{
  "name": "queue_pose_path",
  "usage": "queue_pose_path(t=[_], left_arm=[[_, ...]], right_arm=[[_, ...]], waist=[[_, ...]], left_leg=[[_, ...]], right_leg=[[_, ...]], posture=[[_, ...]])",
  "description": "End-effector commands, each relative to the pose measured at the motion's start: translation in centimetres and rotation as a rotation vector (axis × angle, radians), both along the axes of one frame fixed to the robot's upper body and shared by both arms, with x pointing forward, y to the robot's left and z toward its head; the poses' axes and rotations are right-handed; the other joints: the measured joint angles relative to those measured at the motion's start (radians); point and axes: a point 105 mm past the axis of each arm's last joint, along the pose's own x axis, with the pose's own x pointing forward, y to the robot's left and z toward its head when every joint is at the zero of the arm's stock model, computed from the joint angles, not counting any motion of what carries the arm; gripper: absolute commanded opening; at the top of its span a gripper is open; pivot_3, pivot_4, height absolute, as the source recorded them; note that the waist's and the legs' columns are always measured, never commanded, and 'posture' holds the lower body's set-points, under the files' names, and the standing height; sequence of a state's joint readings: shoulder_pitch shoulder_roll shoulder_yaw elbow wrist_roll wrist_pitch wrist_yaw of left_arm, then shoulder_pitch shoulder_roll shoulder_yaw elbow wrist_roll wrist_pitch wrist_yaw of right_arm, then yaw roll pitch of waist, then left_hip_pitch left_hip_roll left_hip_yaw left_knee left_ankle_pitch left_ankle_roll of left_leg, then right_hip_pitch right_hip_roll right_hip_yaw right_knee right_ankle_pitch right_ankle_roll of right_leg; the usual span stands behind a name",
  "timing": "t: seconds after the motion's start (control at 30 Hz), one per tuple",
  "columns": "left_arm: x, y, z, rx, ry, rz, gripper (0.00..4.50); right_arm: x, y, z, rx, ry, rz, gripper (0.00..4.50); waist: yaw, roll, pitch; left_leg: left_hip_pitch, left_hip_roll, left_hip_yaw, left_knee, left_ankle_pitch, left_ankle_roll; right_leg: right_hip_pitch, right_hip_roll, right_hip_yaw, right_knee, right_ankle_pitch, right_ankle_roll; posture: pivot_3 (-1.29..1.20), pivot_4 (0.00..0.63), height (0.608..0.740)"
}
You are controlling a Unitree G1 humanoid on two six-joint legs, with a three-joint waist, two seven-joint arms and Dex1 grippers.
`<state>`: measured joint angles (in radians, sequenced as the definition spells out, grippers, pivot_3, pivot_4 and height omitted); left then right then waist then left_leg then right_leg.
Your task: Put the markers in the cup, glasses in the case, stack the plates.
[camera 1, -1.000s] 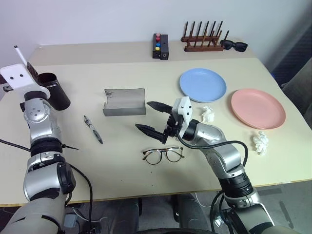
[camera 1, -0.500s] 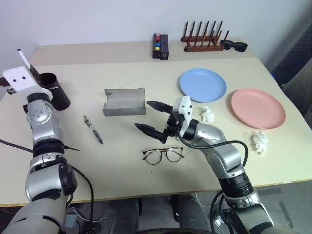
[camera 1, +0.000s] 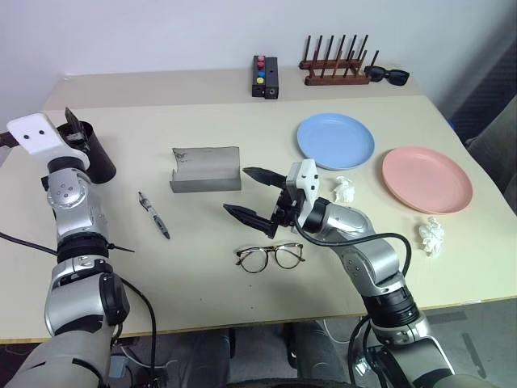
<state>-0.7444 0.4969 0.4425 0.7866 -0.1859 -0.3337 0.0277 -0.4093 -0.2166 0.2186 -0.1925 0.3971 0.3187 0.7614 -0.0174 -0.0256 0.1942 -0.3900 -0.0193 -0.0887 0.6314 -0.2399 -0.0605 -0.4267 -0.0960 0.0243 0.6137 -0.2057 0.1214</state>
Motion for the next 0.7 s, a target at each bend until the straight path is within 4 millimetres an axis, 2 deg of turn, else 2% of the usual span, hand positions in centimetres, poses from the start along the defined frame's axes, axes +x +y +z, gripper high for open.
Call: queue_pose_path(t=[0.03,0.17,0.27,0.37,0.47,0.6,0.7], left_arm=[[-0.6,-1.6,3.3,0.021,-0.092,-0.106,3.2],[-1.8,-4.7,4.2,0.014,-0.057,-0.244,4.46],[-2.9,-6.2,2.7,-0.023,0.08,-0.227,4.46],[-3.8,-7.1,-0.3,-0.129,0.261,-0.144,4.46],[-4.2,-8.3,-2.4,-0.168,0.408,-0.102,4.46],[-4.6,-9.8,-6.3,-0.234,0.661,-0.043,4.46],[-4.9,-10.3,-7.9,-0.302,0.772,-0.035,4.46]], right_arm=[[-0.2,-0.3,1.8,0.032,-0.073,-0.003,4.5],[0.6,-1.5,2.0,0.012,-0.091,-0.044,4.5],[1.3,-2.6,2.2,-0.01,-0.105,-0.075,4.5],[1.9,-3.4,2.1,-0.033,-0.113,-0.091,4.5],[2.2,-3.6,2.2,-0.04,-0.117,-0.091,4.5],[2.2,-3.5,2.2,-0.048,-0.12,-0.079,4.5],[2.2,-3.5,2.1,-0.052,-0.119,-0.076,4.5]], waist=[[0.0,0.0,0.0],[-0.001,0.0,0.0],[-0.001,0.0,0.0],[0.0,0.0,0.0],[-0.001,0.0,0.0],[0.0,0.0,0.0],[0.0,0.0,0.0]], left_leg=[[0.0,0.0,0.0,0.0,0.0,0.0],[0.0,0.0,0.0,0.0,0.0,0.0],[0.0,0.0,0.0,0.0,0.0,0.0],[0.001,0.0,0.0,0.0,0.0,0.0],[0.001,0.0,-0.001,0.001,0.0,0.0],[0.0,0.0,-0.001,0.001,0.0,0.0],[0.0,0.0,-0.001,0.001,0.0,0.0]], right_leg=[[0.0,0.0,0.0,0.0,0.0,0.0],[0.0,0.0,0.0,0.0,0.0,0.0],[0.0,0.0,0.0,0.0,0.0,0.0],[0.0,0.0,0.0,0.001,0.0,0.0],[0.0,0.0,0.0,0.001,0.0,0.0],[0.0,0.0,0.0,0.001,0.0,0.0],[0.0,0.0,0.0,0.001,0.0,0.0]], posture=[[0.0,0.15,0.734],[0.0,0.15,0.734],[0.0,0.15,0.734],[0.0,0.15,0.734],[0.0,0.15,0.734],[0.0,0.15,0.734],[0.0,0.15,0.734]])
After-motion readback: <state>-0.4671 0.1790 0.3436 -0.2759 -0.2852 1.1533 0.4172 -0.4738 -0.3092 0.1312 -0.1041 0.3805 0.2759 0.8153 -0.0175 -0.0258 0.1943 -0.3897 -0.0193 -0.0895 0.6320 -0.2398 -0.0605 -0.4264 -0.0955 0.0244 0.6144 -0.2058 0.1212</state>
